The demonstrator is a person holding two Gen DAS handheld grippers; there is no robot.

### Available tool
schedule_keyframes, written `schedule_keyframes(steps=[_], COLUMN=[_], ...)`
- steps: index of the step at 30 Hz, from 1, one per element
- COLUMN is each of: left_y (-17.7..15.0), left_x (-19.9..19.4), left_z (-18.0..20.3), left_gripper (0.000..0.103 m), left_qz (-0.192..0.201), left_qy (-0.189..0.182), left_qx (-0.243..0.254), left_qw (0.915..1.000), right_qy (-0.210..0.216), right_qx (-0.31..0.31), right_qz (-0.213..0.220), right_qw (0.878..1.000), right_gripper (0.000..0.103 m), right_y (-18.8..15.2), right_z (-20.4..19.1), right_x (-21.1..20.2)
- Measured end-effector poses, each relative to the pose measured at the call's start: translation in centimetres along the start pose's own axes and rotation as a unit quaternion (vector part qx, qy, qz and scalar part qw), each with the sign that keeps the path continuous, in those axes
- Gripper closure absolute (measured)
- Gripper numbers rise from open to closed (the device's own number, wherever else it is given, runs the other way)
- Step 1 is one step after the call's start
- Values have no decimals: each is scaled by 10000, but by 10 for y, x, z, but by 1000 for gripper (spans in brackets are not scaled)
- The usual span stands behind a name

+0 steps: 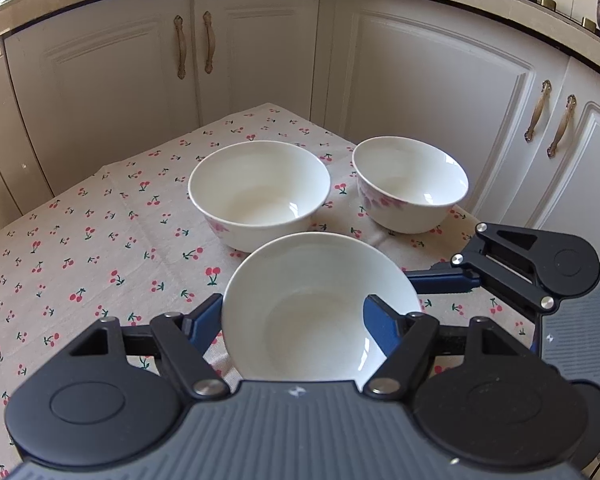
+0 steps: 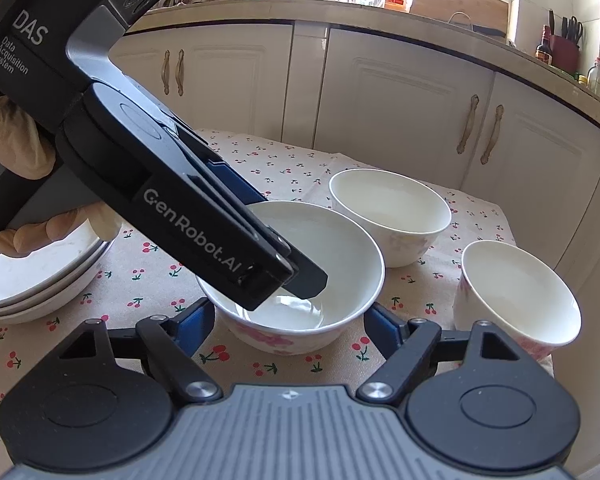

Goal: Organize plates and bowls

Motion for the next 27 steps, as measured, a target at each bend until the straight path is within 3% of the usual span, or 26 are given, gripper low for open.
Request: schedule_keyframes(steps=[12, 27], left_y=[-12, -44], left_x=[-28, -68], left_z=[20, 66], left_gripper=[29, 29], left_qz=[92, 210], left_qy=[-84, -196], left_qx=[7, 34], left_qw=[9999, 9996], right_qy=[24, 23], right_qx=[-95, -202], right_qz=[-3, -72], right_qw=[10000, 9998], right_gripper=[18, 18], right_y=[-3, -30], right_z=[-11, -34], right_x=[-33, -92])
Point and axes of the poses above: each gripper's, at about its wrist camera, not at the fingertips, and x roughly the way its jaws point, z to its right, y to its top, the point moved 7 cm from there along x, roughly the way its jaws point, and after that the axes turned 2 degrees about -z, right-handed, at the moved point
